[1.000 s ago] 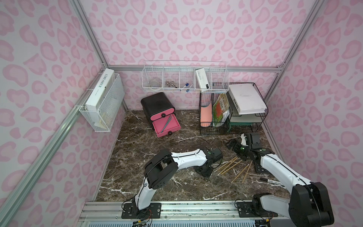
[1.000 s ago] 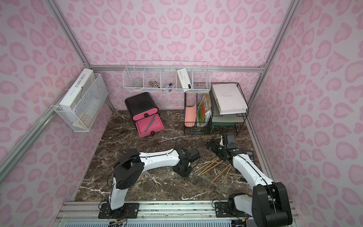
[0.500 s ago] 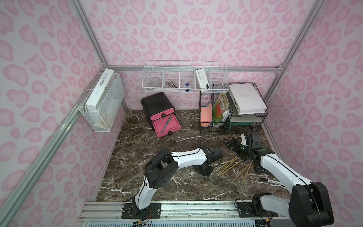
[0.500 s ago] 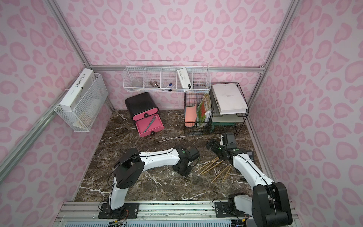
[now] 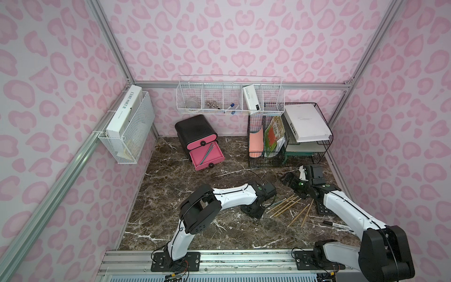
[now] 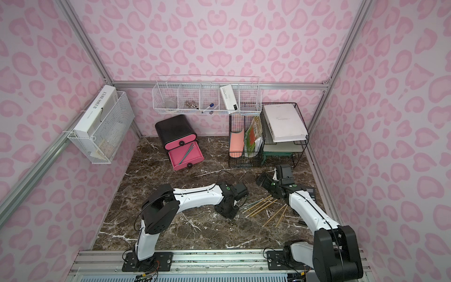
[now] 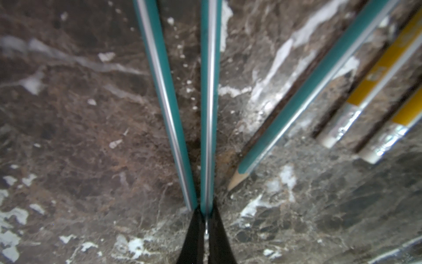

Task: Please place the pencils in the drawer according to their color
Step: Pick up the pencil from the center of the board.

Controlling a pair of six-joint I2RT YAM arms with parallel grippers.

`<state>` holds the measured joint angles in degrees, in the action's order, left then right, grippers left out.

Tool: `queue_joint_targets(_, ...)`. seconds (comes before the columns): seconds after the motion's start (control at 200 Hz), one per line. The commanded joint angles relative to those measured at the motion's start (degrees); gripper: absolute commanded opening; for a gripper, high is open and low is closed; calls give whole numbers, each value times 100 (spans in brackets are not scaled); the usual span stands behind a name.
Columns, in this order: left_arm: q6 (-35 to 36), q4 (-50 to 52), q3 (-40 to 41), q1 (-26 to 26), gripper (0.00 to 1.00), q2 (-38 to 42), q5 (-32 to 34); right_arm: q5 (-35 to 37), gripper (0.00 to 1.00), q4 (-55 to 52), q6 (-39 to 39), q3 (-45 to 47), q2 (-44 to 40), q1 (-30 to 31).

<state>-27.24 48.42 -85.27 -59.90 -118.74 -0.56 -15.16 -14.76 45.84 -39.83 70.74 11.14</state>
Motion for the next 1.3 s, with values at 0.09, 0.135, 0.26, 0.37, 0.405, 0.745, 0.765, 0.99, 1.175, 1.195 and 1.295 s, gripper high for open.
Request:
queue_joint_targets(0.09, -53, -55, 29, 13, 0, 94, 4, 22, 100, 77, 6, -58, 41, 3)
queue_joint_targets(0.135, -53, -59, 30, 13, 0, 158, 3, 16, 100, 87, 5, -67, 53, 6)
queue_joint_targets(0.26, -61, -5, 4, 13, 0, 344, 21, -12, 99, 123, 3, -84, 97, 3)
queue_joint_targets(0.37, -61, 51, -3, 14, 0, 479, 51, -25, 100, 158, 21, -101, 124, 3)
queue_joint_targets(0.405, -62, 87, -21, 22, 0, 512, 63, -34, 100, 171, 28, -103, 131, 3)
queue_joint_targets(0.745, 255, 463, -25, 500, 0, 1175, 462, -84, 99, 255, 74, -136, 219, 36)
queue_joint_targets(0.765, 309, 512, -24, 568, 0, 1215, 510, -84, 99, 255, 74, -138, 217, 38)
queue_joint_targets(0.99, 975, 1421, -266, 1328, 0, 1715, 1502, -117, 99, 381, 115, -175, 285, 68)
queue_joint_targets(1.175, 1717, 1885, -391, 2197, 0, 2002, 1553, -130, 99, 561, 204, -212, 429, 194)
queue_joint_targets(1.195, 1795, 1930, -414, 2285, 0, 2004, 1550, -136, 99, 583, 218, -218, 443, 212)
queue_joint_targets(1.295, 2161, 2149, -552, 2673, 0, 1947, 1604, -129, 99, 680, 267, -249, 537, 301)
